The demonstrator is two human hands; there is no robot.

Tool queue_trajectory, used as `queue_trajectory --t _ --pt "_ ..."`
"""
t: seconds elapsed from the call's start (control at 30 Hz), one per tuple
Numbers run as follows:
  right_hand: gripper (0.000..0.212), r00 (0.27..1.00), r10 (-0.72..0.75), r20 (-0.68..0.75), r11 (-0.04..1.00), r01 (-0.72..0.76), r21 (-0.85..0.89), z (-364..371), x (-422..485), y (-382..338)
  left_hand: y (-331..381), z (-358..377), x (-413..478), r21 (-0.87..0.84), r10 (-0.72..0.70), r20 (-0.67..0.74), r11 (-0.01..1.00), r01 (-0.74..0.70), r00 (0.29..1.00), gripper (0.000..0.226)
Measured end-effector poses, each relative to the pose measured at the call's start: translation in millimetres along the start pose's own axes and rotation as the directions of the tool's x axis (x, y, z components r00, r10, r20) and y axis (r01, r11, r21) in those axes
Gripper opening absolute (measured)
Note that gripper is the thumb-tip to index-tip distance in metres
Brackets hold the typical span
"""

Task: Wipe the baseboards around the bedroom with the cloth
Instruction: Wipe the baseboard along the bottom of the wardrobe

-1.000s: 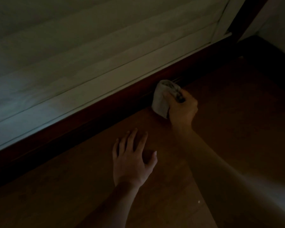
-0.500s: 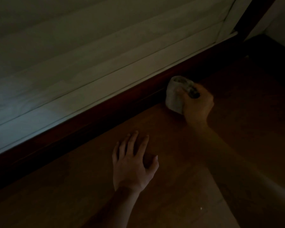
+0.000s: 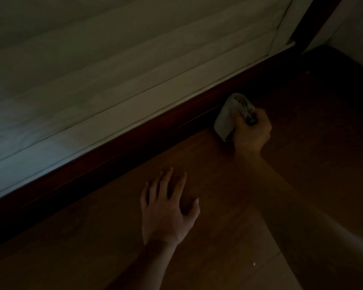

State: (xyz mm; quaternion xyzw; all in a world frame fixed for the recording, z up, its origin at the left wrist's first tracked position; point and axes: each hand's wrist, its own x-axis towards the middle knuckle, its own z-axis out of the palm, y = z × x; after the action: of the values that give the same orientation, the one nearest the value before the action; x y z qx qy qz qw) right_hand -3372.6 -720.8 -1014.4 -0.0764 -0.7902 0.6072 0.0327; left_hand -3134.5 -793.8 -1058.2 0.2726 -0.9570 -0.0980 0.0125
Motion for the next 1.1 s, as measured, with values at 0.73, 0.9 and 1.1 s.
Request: queue_trajectory --t 0.73,0.9,1.1 --pt "0.015 0.997 0.064 0.033 0.996 -0.065 0.056 17.5 -60.9 7.7 -0.1 -0.4 -1.0 -0.03 0.001 -0.018 1.0 -0.001 1.0 0.069" --pt "0.015 0.991 0.127 -0.034 0.981 -0.121 0.148 29.1 -72.1 -2.2 0.1 -1.1 -1.2 -0.045 -0.006 -0.022 0.999 0.005 1.0 0.069" --pt "0.014 0.979 0.146 0.144 0.976 -0.166 0.139 21.4 -92.2 5.4 -1.3 -2.1 -3.2 -0.062 0.012 -0.037 0.998 -0.014 0.999 0.067"
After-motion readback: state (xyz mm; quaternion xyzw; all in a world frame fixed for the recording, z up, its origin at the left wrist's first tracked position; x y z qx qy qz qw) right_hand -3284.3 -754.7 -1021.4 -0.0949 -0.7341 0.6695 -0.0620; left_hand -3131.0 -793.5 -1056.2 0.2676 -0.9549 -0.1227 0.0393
